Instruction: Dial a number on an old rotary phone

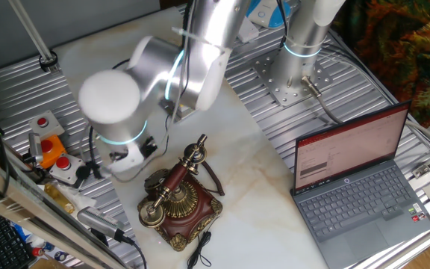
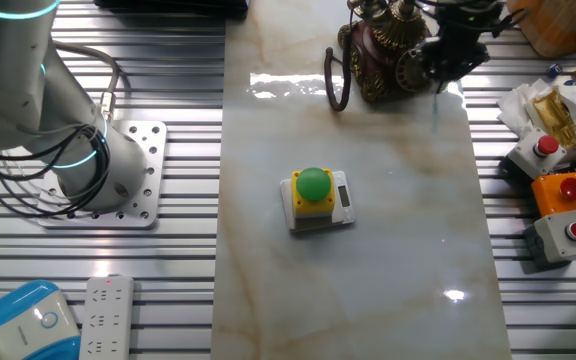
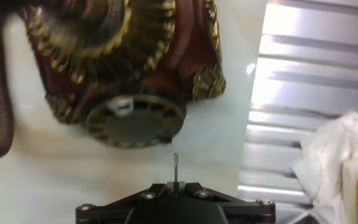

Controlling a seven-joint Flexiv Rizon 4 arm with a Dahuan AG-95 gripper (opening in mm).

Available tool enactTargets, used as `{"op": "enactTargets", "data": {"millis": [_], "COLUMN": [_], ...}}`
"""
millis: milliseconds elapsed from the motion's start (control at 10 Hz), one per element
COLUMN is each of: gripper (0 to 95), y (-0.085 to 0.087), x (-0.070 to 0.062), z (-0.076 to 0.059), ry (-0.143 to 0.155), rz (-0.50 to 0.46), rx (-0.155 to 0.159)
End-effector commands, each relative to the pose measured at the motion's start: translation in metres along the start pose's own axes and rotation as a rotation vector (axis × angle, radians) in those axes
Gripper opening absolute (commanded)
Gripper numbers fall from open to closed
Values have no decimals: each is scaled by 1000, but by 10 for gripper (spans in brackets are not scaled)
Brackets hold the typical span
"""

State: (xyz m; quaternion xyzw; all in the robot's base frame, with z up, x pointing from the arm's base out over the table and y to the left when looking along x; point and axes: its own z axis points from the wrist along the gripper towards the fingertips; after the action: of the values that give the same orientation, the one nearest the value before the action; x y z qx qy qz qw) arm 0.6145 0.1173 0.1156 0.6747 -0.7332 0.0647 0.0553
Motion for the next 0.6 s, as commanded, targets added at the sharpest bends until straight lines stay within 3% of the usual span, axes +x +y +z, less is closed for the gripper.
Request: {"op": "enactTargets", "data": {"millis": [100,300,400,500,600], "gripper": [0,0,0,0,0], "y": [16,23,25,35,39], "x": [11,24,27,41,48], "z": [-5,-10,-11,-15,-16], "ry": [3,-25,-25,-25,-22], "rz": [137,253,270,355,376], "rx": [-7,-10,-10,7,13]}}
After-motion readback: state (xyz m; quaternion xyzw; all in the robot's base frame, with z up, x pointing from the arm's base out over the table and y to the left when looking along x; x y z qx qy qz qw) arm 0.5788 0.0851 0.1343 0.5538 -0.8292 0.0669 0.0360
